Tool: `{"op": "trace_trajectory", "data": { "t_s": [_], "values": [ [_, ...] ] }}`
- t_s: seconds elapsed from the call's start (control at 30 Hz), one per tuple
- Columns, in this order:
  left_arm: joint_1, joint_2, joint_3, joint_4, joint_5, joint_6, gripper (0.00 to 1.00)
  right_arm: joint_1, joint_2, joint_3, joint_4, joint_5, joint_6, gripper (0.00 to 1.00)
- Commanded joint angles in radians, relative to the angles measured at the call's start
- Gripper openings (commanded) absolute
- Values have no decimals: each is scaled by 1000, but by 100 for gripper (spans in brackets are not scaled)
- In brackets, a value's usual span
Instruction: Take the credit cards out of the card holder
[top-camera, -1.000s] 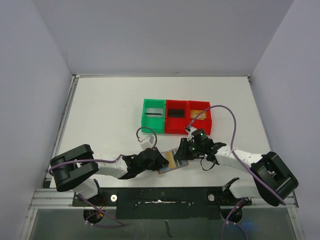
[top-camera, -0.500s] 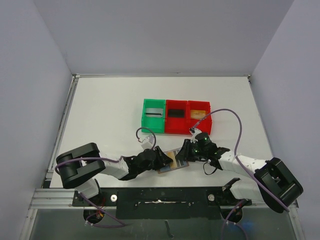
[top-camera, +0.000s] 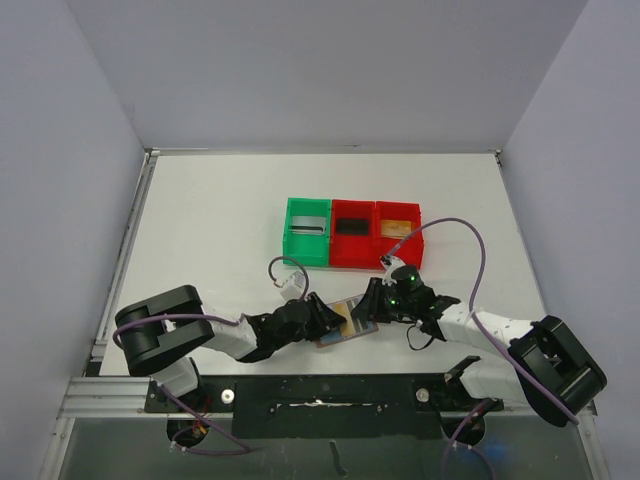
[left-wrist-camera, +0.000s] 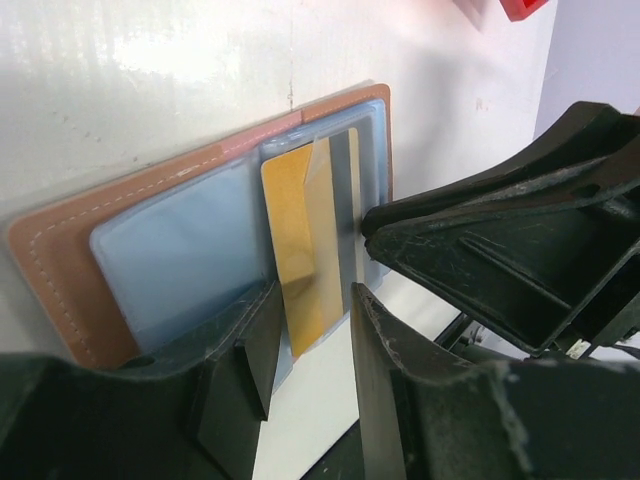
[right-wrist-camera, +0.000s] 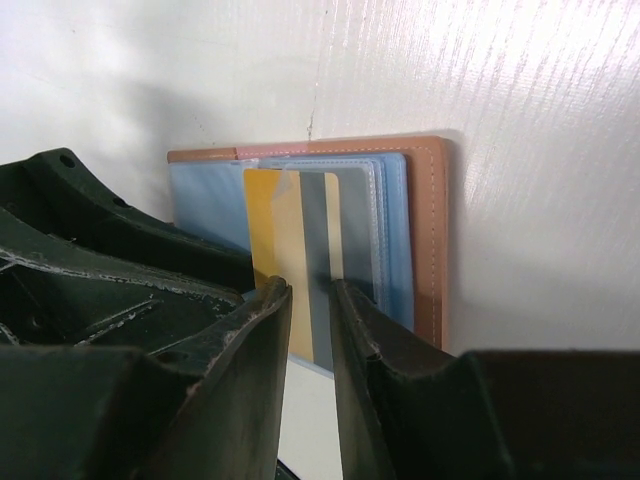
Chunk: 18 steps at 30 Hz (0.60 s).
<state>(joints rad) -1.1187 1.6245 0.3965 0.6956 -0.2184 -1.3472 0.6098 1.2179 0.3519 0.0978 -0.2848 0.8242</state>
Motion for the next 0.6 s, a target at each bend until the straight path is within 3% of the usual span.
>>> {"op": "trace_trajectory", "data": {
  "t_s": [0.0,0.23,0.57],
  "values": [
    [-14,-15,-43,-26,-53,-83,35,13,11,-44,-42,6,13,25],
    [-33,5,-49,-70,-85,-128,36,14,3,-64,-28,-2,29,24],
    [-38,57,-94,109,-81,-159,33,16,-6,-114,35,-42,59,22]
  ]
}}
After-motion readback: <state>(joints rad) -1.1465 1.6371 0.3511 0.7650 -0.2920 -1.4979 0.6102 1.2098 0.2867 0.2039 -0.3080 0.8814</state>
